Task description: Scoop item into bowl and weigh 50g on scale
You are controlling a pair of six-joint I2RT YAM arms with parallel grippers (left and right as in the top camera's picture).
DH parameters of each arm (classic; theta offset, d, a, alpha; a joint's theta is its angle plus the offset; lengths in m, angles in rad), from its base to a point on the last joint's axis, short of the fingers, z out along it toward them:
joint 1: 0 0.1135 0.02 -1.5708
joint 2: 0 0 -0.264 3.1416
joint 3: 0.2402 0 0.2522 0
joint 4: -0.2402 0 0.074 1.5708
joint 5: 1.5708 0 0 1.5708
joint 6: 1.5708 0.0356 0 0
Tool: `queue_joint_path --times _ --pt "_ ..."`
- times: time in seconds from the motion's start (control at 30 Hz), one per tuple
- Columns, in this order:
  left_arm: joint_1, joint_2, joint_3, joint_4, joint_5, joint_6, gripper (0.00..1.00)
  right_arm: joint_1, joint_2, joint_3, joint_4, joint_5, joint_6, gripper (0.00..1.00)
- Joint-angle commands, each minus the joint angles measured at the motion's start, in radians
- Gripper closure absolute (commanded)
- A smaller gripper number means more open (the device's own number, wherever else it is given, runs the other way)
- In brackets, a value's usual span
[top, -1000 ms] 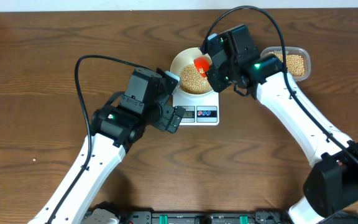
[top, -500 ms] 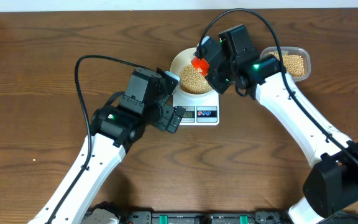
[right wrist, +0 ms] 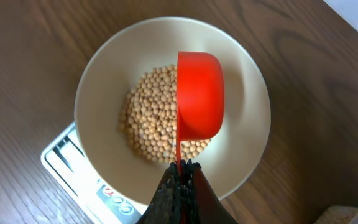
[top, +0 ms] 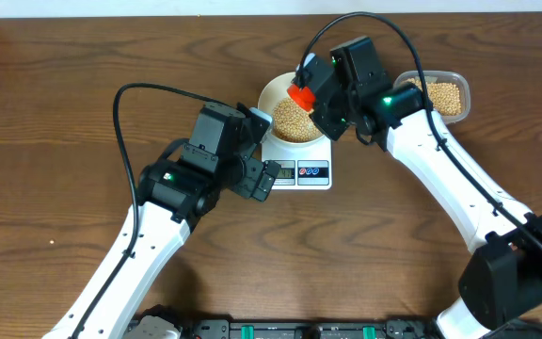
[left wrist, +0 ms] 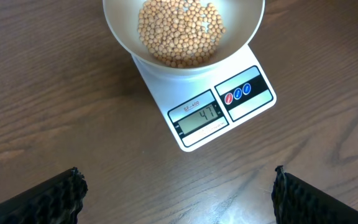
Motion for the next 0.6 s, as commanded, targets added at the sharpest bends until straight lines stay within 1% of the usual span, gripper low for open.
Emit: queue_joint_path --times 0.0,0.2,0.3,0.57 --pt "0.003 -0.003 -0.004 -0.002 0.005 0.010 0.02 -0.019 -0.029 0.024 0.016 -0.032 0.101 0.99" --pt "0.003 -0.002 -0.004 -0.002 0.005 0.010 0.03 -0.101 -0.060 0.027 0.046 -0.165 0.164 0.99" --pt "0.003 -0.002 -0.004 -0.002 0.005 0.010 0.03 -0.151 -0.092 0.027 0.050 -0.172 0.202 0.99" --pt "0.003 -0.002 -0.004 -0.002 0.005 0.010 0.02 -0.297 -0.174 0.027 0.008 -0.167 0.226 0.99"
